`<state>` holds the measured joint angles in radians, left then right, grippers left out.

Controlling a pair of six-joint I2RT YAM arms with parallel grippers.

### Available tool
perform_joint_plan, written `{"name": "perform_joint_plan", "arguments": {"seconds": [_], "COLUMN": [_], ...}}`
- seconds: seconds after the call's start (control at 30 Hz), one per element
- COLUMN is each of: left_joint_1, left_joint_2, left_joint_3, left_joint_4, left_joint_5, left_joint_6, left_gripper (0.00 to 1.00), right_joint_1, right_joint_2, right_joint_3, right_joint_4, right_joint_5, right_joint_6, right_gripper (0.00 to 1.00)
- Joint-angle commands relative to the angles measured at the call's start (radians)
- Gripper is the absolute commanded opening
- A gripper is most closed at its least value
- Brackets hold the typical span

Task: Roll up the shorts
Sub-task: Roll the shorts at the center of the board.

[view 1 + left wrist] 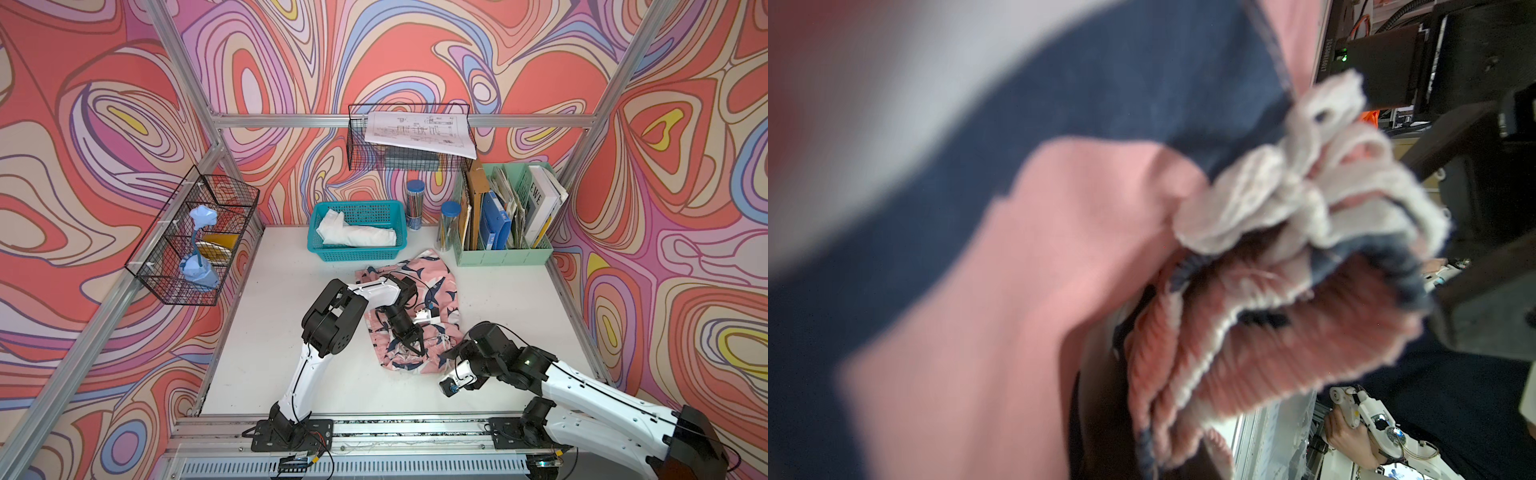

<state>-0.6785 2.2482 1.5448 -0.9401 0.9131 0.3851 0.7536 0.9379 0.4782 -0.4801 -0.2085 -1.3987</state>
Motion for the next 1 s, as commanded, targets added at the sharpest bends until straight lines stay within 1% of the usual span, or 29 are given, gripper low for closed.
{"name": "perform_joint_plan", "arguments": {"seconds": [0.0,0.17,0.23,0.33,0.5,0.67,0.8,0.87,0.97], "left_joint_1": [0.011,0.011,0.011,0.011,0.011,0.010,0.011,0.011,0.010], "left_joint_2": [0.021,0.017,0.022,0.021,0.026,0.028,0.028,0.027,0.025], "left_joint_3": [0.011,0.009,0.012,0.012,0.013,0.013,0.013,0.013,0.011], "left_joint_4": [-0.038,-0.041,-0.048,-0.048,-0.049,-0.051,-0.054,-0.054,-0.055], "left_joint_5": [-0.041,-0.047,-0.048,-0.047,-0.044,-0.036,-0.035,-0.034,-0.032], "left_joint_6": [0.022,0.024,0.026,0.029,0.029,0.028,0.033,0.033,0.037], "left_gripper": [0.00,0.00,0.00,0.00,0.00,0.00,0.00,0.00,0.00], "right_joint_1": [0.006,0.004,0.004,0.004,0.004,0.004,0.004,0.004,0.004], "right_joint_2": [0.061,0.158,0.163,0.163,0.183,0.246,0.286,0.306,0.321], "right_joint_3": [0.005,0.009,-0.020,-0.064,-0.076,-0.060,-0.062,-0.052,-0.058], "right_joint_4": [0.063,0.105,0.159,0.258,0.280,0.293,0.349,0.358,0.365], "right_joint_5": [-0.004,0.007,0.018,0.059,0.117,0.141,0.159,0.176,0.191], "right_joint_6": [-0.033,-0.041,-0.027,-0.014,-0.023,-0.001,0.028,0.036,0.038], "right_gripper": [0.65,0.65,0.67,0.75,0.75,0.72,0.70,0.67,0.59]}}
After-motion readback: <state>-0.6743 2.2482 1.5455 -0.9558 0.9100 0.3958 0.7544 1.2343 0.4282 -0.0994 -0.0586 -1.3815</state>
